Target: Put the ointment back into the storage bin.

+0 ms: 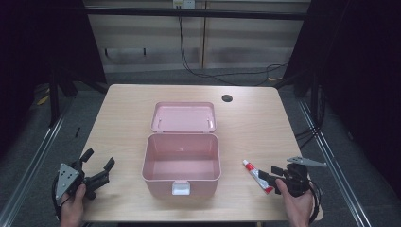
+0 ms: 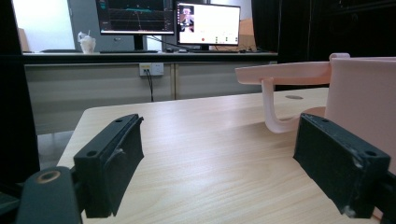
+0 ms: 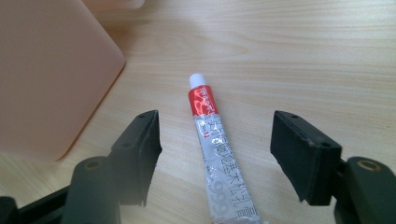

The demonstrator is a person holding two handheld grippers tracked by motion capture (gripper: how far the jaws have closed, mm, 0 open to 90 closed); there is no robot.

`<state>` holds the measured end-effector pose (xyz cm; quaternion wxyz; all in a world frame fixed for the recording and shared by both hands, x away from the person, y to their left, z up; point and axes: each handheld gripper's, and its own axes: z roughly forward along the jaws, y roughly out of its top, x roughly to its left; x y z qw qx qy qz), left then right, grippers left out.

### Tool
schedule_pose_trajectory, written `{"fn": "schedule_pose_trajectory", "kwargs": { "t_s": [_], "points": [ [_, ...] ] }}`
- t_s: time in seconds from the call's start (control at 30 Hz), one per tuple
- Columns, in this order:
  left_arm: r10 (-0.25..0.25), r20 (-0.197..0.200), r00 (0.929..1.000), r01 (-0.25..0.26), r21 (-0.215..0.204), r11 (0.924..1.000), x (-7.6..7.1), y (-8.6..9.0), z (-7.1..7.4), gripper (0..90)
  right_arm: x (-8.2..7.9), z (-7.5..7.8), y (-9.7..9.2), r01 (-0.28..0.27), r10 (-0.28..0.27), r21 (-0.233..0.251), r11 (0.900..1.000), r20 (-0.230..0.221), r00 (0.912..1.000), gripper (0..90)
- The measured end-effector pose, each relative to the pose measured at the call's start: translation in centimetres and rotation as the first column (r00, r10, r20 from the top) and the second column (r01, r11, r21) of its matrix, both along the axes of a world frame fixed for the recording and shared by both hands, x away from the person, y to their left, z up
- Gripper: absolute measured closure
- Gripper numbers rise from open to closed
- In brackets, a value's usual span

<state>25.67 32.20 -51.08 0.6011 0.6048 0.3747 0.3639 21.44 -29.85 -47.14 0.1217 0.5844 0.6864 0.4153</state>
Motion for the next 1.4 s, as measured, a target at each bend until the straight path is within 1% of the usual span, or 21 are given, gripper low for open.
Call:
{"fn": "schedule_pose_trajectory", "kwargs": {
  "t_s": [0.03, 0.07, 0.17, 0.27, 0.3, 0.33, 0.37, 0.47, 0.57, 0.7, 0.8, 0.83, 0.87, 0.97, 1.03, 1.07, 1.17, 1.2, 1.3, 1.33, 1.4],
  "points": [
    [-0.001, 0.0, 1.0, 0.001, 0.001, 1.0, 0.0, 0.0, 0.0, 15.4, 0.0, 0.0, 0.1, -0.005, 0.005, -0.012, 0.9999, 0.0, 1.0, 35.5],
    [0.0, 0.0, 1.0, 0.0, 0.0, 1.0, 0.0, 0.0, 0.0, 15.4, 0.0, -0.1, 0.3, -0.011, 0.012, -0.065, 0.9978, 0.006, 0.9999, 38.5],
    [0.0, 0.0, 1.0, 0.0, 0.0, 1.0, 0.0, 0.0, 0.0, 15.4, 0.0, 0.0, 0.4, -0.032, 0.034, -0.106, 0.9938, 0.015, 0.9993, 41.9],
    [0.0, 0.0, 1.0, 0.0, 0.0, 1.0, 0.0, 0.0, 0.0, 15.4, -0.3, 0.5, 0.9, -0.029, 0.042, -0.192, 0.9809, 0.065, 0.997, 43.9],
    [-0.001, 0.0, 1.0, 0.001, 0.001, 1.0, 0.0, 0.0, 0.0, 15.4, -0.3, 0.7, 1.1, -0.044, 0.054, -0.187, 0.9813, 0.05, 0.9973, 44.0],
    [0.0, 0.0, 1.0, 0.0, 0.0, 1.0, 0.0, 0.0, 0.0, 15.4, -0.4, 1.1, 1.2, -0.064, 0.065, -0.156, 0.9856, 0.0, 0.9979, 44.0],
    [0.0, 0.0, 1.0, 0.0, 0.0, 1.0, 0.0, 0.0, 0.0, 15.4, -0.4, 1.1, 1.2, -0.064, 0.065, -0.156, 0.9856, 0.0, 0.9979, 44.0],
    [0.0, 0.0, 1.0, 0.0, -0.001, 1.0, 0.0, 0.0, 0.0, 15.4, 0.0, 2.0, 1.1, -0.103, 0.094, -0.122, 0.9871, -0.077, 0.9926, 36.2],
    [0.0, 0.0, 1.0, 0.0, -0.001, 1.0, 0.0, 0.0, 0.0, 15.4, 0.3, 2.5, 0.9, -0.127, 0.118, -0.105, 0.9863, -0.084, 0.9894, 33.5],
    [0.0, 0.0, 1.0, 0.0, 0.0, 1.0, 0.0, 0.0, 0.0, 15.4, 1.0, 3.4, 0.7, -0.161, 0.146, -0.124, 0.9792, -0.122, 0.9817, 29.7],
    [0.0, 0.0, 1.0, 0.0, 0.0, 1.0, 0.0, 0.0, 0.0, 15.4, 1.8, 3.9, 1.0, -0.213, 0.189, -0.126, 0.9689, -0.178, 0.9657, 38.0],
    [0.0, 0.0, 1.0, 0.0, 0.0, 1.0, 0.0, 0.0, 0.0, 15.3, 1.8, 3.9, 1.0, -0.213, 0.189, -0.126, 0.9689, -0.178, 0.9657, 38.0],
    [0.0, 0.0, 1.0, 0.0, 0.0, 1.0, 0.0, 0.0, 0.0, 15.4, 2.2, 4.0, 1.3, -0.247, 0.219, -0.136, 0.9594, -0.191, 0.9568, 39.6],
    [0.0, 0.0, 1.0, 0.0, -0.001, 1.0, 0.0, 0.0, 0.0, 15.4, 2.8, 4.3, 1.7, -0.273, 0.245, -0.127, 0.9536, -0.202, 0.9484, 41.5],
    [0.0, 0.0, 1.0, 0.0, 0.0, 1.0, 0.0, 0.0, 0.0, 15.4, 3.0, 4.4, 1.8, -0.279, 0.251, -0.122, 0.9526, -0.205, 0.9461, 42.5],
    [0.0, 0.0, 1.0, 0.0, -0.001, 1.0, 0.0, 0.0, 0.0, 15.4, 3.4, 4.6, 2.1, -0.294, 0.262, -0.13, 0.9468, -0.217, 0.9403, 45.2],
    [0.0, 0.0, 1.0, 0.0, 0.0, 1.0, 0.0, 0.0, 0.0, 15.3, 3.9, 4.7, 2.3, -0.298, 0.264, -0.134, 0.9452, -0.226, 0.9378, 47.0],
    [-0.001, 0.0, 1.0, 0.001, 0.003, 1.0, 0.0, 0.0, 0.0, 15.4, 4.5, 4.9, 2.6, -0.321, 0.276, -0.146, 0.9358, -0.263, 0.9243, 47.1],
    [0.0, 0.0, 1.0, 0.0, 0.0, 1.0, 0.0, 0.0, 0.0, 15.4, 4.9, 5.0, 2.7, -0.33, 0.279, -0.152, 0.9317, -0.281, 0.9181, 48.4],
    [0.0, 0.0, 1.0, 0.0, 0.0, 1.0, 0.0, 0.0, 0.0, 15.4, 5.5, 5.0, 3.0, -0.346, 0.288, -0.164, 0.9238, -0.3, 0.9094, 49.1],
    [0.0, 0.0, 1.0, 0.0, -0.001, 1.0, 0.0, 0.0, 0.0, 15.4, 5.9, 5.0, 3.2, -0.355, 0.29, -0.18, 0.9172, -0.309, 0.9057, 51.5]
  ]
}}
